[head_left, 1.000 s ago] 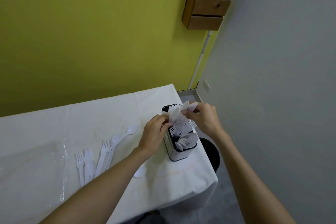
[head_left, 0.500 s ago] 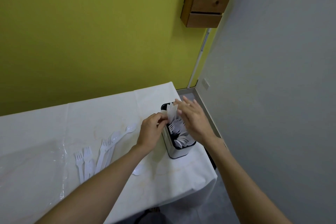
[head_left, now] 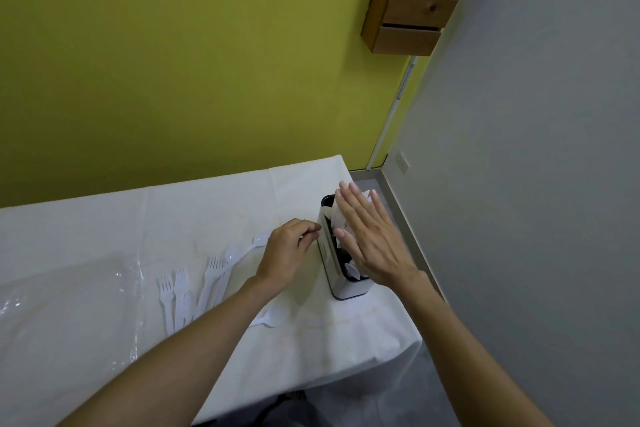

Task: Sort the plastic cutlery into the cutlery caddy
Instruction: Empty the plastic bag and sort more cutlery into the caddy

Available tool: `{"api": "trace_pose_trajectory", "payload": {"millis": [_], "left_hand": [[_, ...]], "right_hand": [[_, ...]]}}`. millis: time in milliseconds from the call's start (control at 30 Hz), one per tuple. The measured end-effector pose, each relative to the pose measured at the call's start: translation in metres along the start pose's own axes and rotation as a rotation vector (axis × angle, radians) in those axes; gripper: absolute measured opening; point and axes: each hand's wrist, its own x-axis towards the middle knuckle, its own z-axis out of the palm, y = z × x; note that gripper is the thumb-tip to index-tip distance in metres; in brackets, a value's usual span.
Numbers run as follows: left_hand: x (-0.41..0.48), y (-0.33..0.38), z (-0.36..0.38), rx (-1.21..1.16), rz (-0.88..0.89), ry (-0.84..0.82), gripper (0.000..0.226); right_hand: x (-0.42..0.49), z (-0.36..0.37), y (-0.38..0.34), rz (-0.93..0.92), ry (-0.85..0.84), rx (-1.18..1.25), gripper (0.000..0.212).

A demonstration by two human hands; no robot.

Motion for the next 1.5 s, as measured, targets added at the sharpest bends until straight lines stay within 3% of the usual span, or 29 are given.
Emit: {"api": "trace_pose_trajectory", "payload": {"millis": [167, 333, 400, 467, 567, 633, 833, 933, 1067, 1333, 1433, 1500], "left_hand": [[-0.009, -0.017, -0.020, -0.004, -0.026, 0.025, 0.016], [-0.027, -0.042, -0.047, 0.042, -0.129, 0.067, 0.017], [-0.044, -0.060, -0.060, 0.054, -0.226, 0.081, 0.016], [-0.064, -0.074, -0.069, 0.062, -0.321, 0.071, 0.015], [-0.101, -0.096, -0.086, 0.114, -0.436, 0.044, 0.015], [-0.127, -0.111, -0.096, 0.153, -0.489, 0.056, 0.013], [-0.172, -0.129, -0.113, 0.244, -0.712, 0.162, 0.017], [-0.181, -0.136, -0.115, 0.236, -0.774, 0.135, 0.023], [-0.178, -0.137, -0.112, 0.226, -0.785, 0.117, 0.012], [-0.161, -0.145, -0.112, 0.090, -0.944, 0.227, 0.012], [-0.157, -0.145, -0.114, 0.104, -0.924, 0.266, 0.013], [-0.158, -0.142, -0.114, 0.134, -0.806, 0.242, 0.016]], "right_hand": [[0.007, 0.004, -0.011, 0.095, 0.035, 0.087, 0.074], [0.021, 0.012, -0.058, -0.035, 0.459, 0.159, 0.036], [0.017, 0.035, -0.085, -0.055, 0.355, 0.230, 0.028], [0.005, 0.059, -0.104, -0.024, 0.039, 0.268, 0.018], [-0.011, 0.095, -0.127, -0.055, -0.420, 0.183, 0.032], [-0.018, 0.112, -0.142, -0.118, -0.500, 0.141, 0.036], [-0.021, 0.143, -0.151, -0.168, -0.501, 0.089, 0.018], [-0.014, 0.141, -0.151, -0.251, -0.437, 0.020, 0.032], [0.002, 0.135, -0.157, -0.288, -0.363, -0.047, 0.046], [0.005, 0.156, -0.162, -0.198, -0.273, 0.099, 0.046], [0.003, 0.160, -0.162, -0.083, -0.199, 0.112, 0.048], [0.005, 0.161, -0.163, -0.076, -0.170, 0.081, 0.052]]}}
